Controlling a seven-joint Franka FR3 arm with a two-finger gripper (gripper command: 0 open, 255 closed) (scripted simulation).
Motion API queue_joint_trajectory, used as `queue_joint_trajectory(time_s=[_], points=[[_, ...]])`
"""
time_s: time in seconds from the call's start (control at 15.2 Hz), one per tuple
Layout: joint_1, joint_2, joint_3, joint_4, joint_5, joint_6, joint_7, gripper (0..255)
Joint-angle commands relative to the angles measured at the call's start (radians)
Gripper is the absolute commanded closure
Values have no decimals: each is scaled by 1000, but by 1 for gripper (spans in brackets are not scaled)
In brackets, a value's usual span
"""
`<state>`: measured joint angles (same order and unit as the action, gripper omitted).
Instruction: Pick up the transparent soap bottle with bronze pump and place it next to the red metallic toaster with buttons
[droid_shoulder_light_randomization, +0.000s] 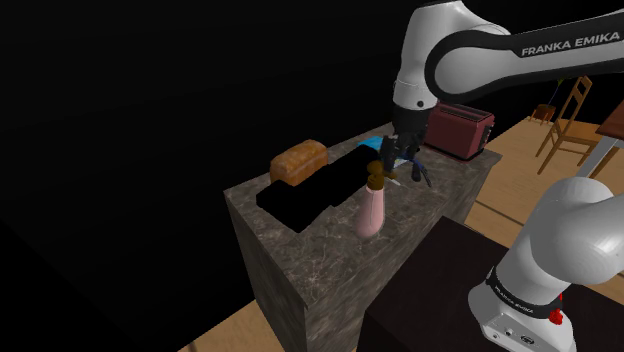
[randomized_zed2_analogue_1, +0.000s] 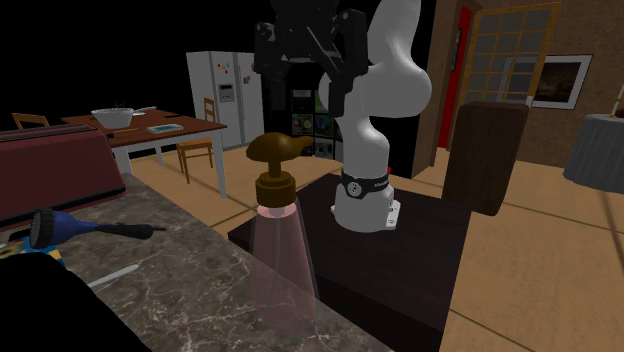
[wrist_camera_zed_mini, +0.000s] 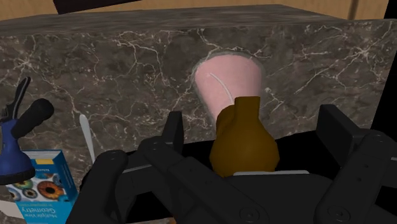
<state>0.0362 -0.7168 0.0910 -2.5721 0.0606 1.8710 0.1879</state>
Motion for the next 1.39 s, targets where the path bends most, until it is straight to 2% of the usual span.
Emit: queue_joint_trajectory(time_s=[0.0, 0.33, 0.86, 0.92, 1.32], points=[[2, 19, 5, -23, 5, 47, 4, 0], [3, 34, 9, -76, 8, 114, 4, 0], [3, 34, 9, -76, 8, 114, 4, 0], [3, 34, 9, -76, 8, 114, 4, 255], [3, 34, 9, -76, 8, 114, 4, 255]])
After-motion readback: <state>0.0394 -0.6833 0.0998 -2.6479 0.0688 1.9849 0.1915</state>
